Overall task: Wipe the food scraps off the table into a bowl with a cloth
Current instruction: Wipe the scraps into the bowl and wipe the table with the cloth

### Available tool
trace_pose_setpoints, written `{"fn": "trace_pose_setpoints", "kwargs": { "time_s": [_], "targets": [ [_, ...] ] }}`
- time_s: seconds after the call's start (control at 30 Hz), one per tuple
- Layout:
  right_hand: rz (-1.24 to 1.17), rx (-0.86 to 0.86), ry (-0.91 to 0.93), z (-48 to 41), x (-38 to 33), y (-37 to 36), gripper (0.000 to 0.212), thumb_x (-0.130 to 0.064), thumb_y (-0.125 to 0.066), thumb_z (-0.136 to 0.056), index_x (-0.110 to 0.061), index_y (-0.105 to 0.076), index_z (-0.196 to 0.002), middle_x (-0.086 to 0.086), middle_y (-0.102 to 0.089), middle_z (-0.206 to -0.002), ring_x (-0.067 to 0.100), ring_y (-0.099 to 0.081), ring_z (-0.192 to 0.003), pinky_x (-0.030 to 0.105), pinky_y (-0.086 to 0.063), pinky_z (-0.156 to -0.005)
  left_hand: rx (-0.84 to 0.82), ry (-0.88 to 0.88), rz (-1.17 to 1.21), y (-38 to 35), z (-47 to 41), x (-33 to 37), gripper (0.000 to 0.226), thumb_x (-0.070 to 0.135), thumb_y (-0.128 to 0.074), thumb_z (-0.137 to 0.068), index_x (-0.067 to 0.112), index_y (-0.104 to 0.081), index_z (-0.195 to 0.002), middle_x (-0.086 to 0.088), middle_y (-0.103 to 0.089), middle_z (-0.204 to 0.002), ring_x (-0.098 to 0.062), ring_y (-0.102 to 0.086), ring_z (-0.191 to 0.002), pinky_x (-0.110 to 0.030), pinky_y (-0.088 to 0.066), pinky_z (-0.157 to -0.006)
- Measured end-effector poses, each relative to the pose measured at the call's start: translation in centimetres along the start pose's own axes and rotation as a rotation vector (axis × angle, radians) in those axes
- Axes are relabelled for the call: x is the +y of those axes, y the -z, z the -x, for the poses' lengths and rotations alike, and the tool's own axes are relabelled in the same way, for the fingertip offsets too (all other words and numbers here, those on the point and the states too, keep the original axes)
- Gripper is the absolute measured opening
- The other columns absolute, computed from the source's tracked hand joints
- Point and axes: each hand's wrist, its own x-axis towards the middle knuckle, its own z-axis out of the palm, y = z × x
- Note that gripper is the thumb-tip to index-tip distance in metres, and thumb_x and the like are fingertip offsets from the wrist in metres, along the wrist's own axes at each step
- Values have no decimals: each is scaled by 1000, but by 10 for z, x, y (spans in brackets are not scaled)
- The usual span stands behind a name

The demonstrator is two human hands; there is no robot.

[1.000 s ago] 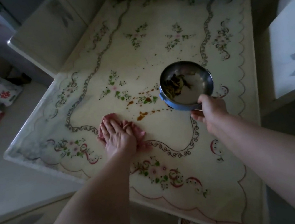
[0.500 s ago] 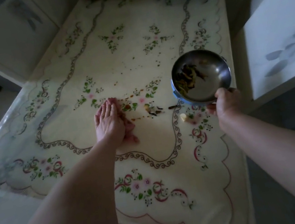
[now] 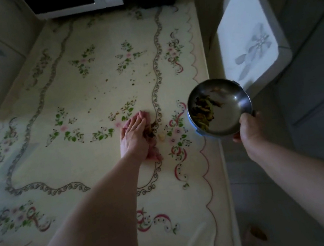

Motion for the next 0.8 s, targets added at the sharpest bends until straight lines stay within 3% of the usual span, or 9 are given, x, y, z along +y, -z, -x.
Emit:
{"fn": "trace_pose_setpoints", "kwargs": {
  "time_s": [0.07,0.13,0.2,0.27,0.33,0.43,0.53,0.67,0.8],
  "targets": [
    [41,15,2,-8,7,12,16,-14,-37,-88,-19,-45,-100,7,-52,-93,19,-49,-59,29,-41,-49,6,-8,5,-5,2,13,61,9,-38,-95,23,-23,-152,9,-16,-160,-8,-7,-150,-31,-3,-122],
    [89,46,-19,-24,18,25,11,-28,-37,-78,-26,-47,-82,8,-57,-87,27,-55,-58,34,-49,-58,10,-12,19,-10,5,25,61,6,-37,-95,23,-25,-152,9,-17,-160,-8,-8,-149,-34,-5,-123],
    [164,66,19,-47,35,37,20,-45,-36,-67,-32,-48,-75,16,-63,-96,42,-63,-78,49,-54,-78,26,-12,44,-14,8,31,60,4,-37,-94,21,-28,-151,7,-21,-159,-9,-12,-149,-36,-7,-123],
    [208,25,38,-58,44,50,28,-43,-37,-64,-26,-48,-84,21,-60,-102,44,-59,-90,57,-50,-90,47,-21,49,-19,11,40,58,2,-38,-94,19,-34,-149,5,-26,-158,-10,-16,-148,-35,-9,-122],
    [258,-12,43,-67,53,62,29,-37,-37,-69,-19,-47,-90,23,-57,-101,42,-57,-90,57,-50,-91,58,-16,57,-23,13,49,55,2,-37,-94,19,-38,-147,5,-28,-157,-9,-19,-148,-33,-10,-122],
    [324,87,31,-56,50,77,36,-55,-33,-75,-26,-54,-81,21,-63,-113,46,-60,-102,56,-50,-89,61,-14,71,-31,17,60,54,11,-31,-92,19,-43,-144,6,-32,-155,-10,-23,-147,-35,-16,-122],
    [471,123,-21,-45,47,89,48,-48,-34,-92,-12,-60,-110,22,-61,-118,44,-58,-109,45,-44,-91,80,14,130,-38,22,69,64,22,-23,-82,15,-50,-140,1,-40,-152,-13,-29,-145,-39,-24,-119],
    [531,-28,-92,-55,67,91,32,-39,-47,-71,-18,-57,-93,19,-68,-102,42,-67,-91,51,-56,-82,70,-4,112,-44,31,86,66,33,-23,-82,17,-48,-142,3,-37,-153,-15,-26,-146,-39,-23,-120],
    [580,-180,-167,-71,93,83,39,-35,-52,-67,-15,-56,-101,20,-65,-102,42,-68,-86,53,-58,-78,27,11,121,-52,41,113,51,3,-35,-96,19,-44,-144,6,-33,-155,-10,-22,-147,-29,-14,-121]
  ]
}}
